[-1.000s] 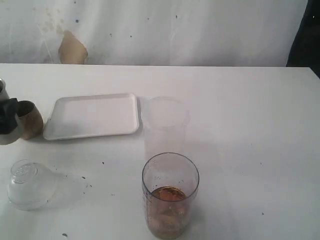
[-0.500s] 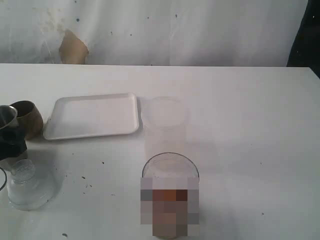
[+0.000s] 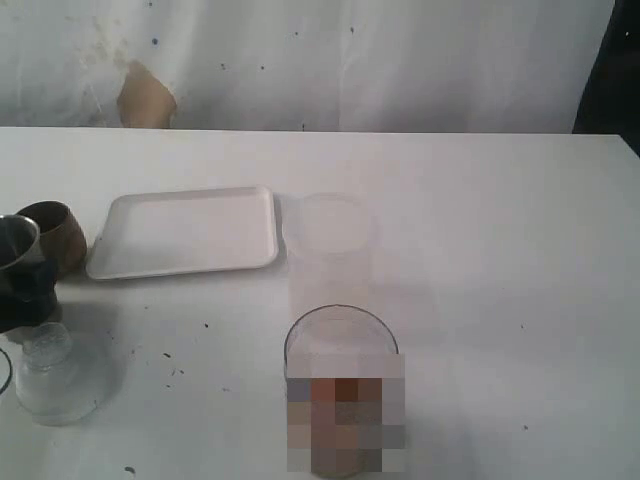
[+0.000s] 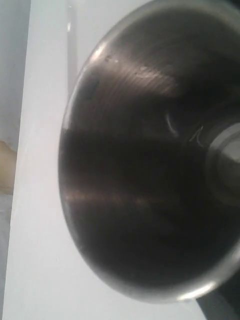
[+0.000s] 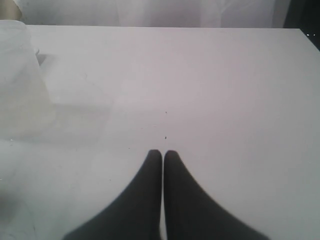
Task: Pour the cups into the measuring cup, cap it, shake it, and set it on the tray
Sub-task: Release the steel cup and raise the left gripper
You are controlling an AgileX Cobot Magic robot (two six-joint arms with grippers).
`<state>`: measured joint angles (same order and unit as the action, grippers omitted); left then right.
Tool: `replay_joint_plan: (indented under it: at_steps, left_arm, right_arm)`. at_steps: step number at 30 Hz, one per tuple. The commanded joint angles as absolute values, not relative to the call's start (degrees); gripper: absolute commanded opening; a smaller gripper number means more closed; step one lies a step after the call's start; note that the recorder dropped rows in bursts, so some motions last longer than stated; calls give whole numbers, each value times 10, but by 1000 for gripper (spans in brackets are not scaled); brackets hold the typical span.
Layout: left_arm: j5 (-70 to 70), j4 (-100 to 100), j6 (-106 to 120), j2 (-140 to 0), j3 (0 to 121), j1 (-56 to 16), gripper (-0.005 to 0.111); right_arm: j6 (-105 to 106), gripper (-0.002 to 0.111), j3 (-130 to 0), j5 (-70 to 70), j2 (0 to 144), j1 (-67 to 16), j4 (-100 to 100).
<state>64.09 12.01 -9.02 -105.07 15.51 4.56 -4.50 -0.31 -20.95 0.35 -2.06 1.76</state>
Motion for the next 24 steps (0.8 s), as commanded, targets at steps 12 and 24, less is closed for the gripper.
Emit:
replay_joint_plan:
  at_steps: [12,24]
  left_arm:
    - [662,123,-106,-962,80,45,78]
    - [700,77,-109,-893,34,45,78]
  right_arm:
    - [-47,1,0,-201,0,-22,22]
    - [-47,1,0,-201,0,-22,22]
